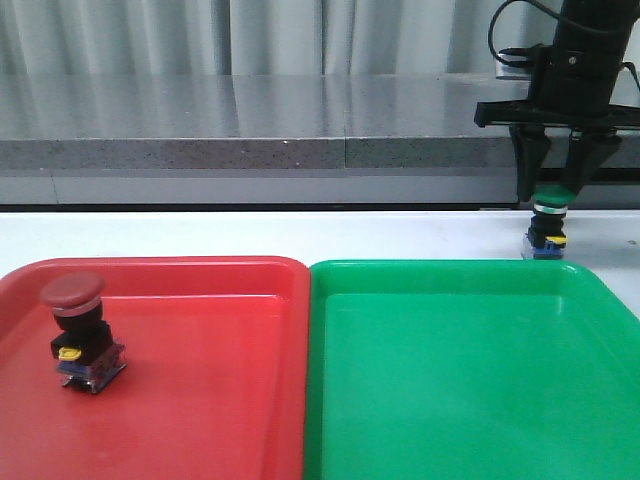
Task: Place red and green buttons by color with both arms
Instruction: 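Lift the green button and carry it over the green tray, then lower the green button into the green tray and open the right gripper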
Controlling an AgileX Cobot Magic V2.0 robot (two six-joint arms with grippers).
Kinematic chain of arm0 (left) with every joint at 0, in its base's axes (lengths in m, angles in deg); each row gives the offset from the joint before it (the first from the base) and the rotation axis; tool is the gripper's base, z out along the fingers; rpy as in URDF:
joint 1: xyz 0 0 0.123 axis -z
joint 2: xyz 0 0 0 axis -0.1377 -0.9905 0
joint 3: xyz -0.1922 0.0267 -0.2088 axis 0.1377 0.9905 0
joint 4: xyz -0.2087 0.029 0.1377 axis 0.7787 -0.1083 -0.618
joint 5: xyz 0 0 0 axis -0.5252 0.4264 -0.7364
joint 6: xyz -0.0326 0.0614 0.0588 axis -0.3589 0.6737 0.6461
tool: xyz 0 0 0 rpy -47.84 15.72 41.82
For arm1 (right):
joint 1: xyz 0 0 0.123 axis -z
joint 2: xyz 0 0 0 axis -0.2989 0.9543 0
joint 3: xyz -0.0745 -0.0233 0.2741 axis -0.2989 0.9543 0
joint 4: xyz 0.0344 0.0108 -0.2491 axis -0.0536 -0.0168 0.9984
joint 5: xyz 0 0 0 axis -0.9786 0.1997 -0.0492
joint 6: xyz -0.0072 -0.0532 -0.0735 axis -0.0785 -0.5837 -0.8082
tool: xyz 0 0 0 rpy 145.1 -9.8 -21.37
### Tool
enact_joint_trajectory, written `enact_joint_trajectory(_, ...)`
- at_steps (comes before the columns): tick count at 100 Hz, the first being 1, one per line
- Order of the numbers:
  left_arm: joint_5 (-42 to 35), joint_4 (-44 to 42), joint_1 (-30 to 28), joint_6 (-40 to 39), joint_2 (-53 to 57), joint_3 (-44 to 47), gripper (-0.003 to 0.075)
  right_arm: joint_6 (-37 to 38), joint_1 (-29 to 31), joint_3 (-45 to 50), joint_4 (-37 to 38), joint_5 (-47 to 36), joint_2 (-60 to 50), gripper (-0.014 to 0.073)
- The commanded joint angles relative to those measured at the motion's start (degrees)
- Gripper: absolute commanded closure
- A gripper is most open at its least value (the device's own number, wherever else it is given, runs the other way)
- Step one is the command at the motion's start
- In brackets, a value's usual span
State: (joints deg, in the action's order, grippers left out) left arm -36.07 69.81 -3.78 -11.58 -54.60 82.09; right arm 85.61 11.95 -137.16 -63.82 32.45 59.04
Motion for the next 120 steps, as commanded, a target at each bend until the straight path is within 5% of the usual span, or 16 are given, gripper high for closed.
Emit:
enact_joint_trajectory(1, -4.75, 0.54, -0.19, 0.12, 1.7, 0.59, 0.0741, -0.34, -0.01, -2.79, -0.92, 2.24, -4.61, 0.0292)
enact_joint_trajectory(53, -4.75, 0.54, -0.19, 0.12, 1.7, 0.59, 0.0741, 0.8, -6.12, -1.46, -2.15, 6.26, -18.98, 0.0292)
enact_joint_trajectory(120, -4.75, 0.54, -0.19, 0.12, 1.7, 0.59, 0.0741, 11.22, -21.44, 40.2, -2.45, -19.33, -32.25, 0.0292)
